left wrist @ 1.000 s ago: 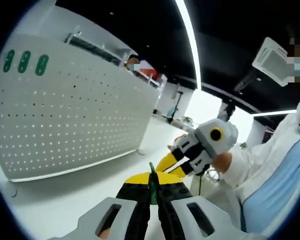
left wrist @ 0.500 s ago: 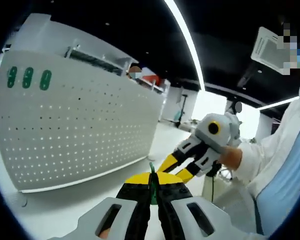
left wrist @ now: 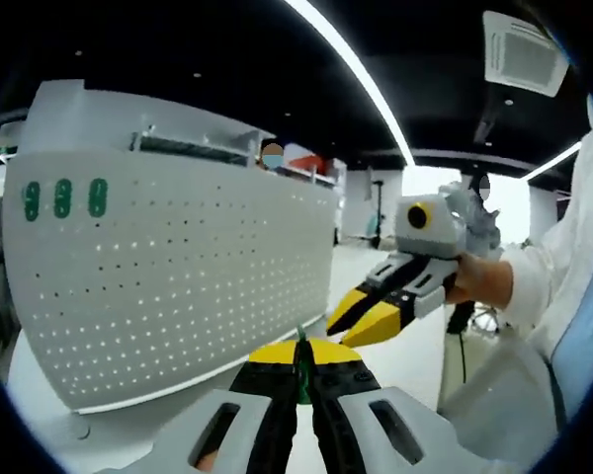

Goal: Insert the hook assembly into the mounting plate slot until the hook locks in place.

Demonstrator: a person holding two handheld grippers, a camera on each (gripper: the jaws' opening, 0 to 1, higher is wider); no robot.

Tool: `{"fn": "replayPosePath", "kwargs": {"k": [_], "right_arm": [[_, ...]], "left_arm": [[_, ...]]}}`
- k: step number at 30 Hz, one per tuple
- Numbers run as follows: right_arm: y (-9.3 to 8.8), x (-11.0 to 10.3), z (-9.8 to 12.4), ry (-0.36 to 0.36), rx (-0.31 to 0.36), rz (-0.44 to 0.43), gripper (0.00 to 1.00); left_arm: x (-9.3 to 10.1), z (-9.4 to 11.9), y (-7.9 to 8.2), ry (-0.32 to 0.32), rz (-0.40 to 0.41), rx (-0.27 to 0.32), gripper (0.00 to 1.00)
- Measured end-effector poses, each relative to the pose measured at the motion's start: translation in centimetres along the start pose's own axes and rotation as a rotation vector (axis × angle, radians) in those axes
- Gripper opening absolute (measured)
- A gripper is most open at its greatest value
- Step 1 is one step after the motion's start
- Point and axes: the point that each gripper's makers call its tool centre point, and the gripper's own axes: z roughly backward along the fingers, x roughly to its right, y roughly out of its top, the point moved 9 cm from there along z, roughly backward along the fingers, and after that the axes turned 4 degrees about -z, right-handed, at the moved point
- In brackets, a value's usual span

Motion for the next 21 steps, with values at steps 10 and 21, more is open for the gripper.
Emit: {"fn": "replayPosePath", "kwargs": {"k": [10, 21], "right_arm": [[0.46, 0.4, -0.7, -0.035, 0.028, -0.136, 0.08], [0.62, 0.73, -1.08, -0.031, 0.08, -0.331, 0.09]], "left_arm": [[0.38, -0.36, 0.33, 0.027, -0.049, 0.058, 0.02], [0.75, -0.72, 0.93, 0.039, -0.109, 0.102, 0.02]]}}
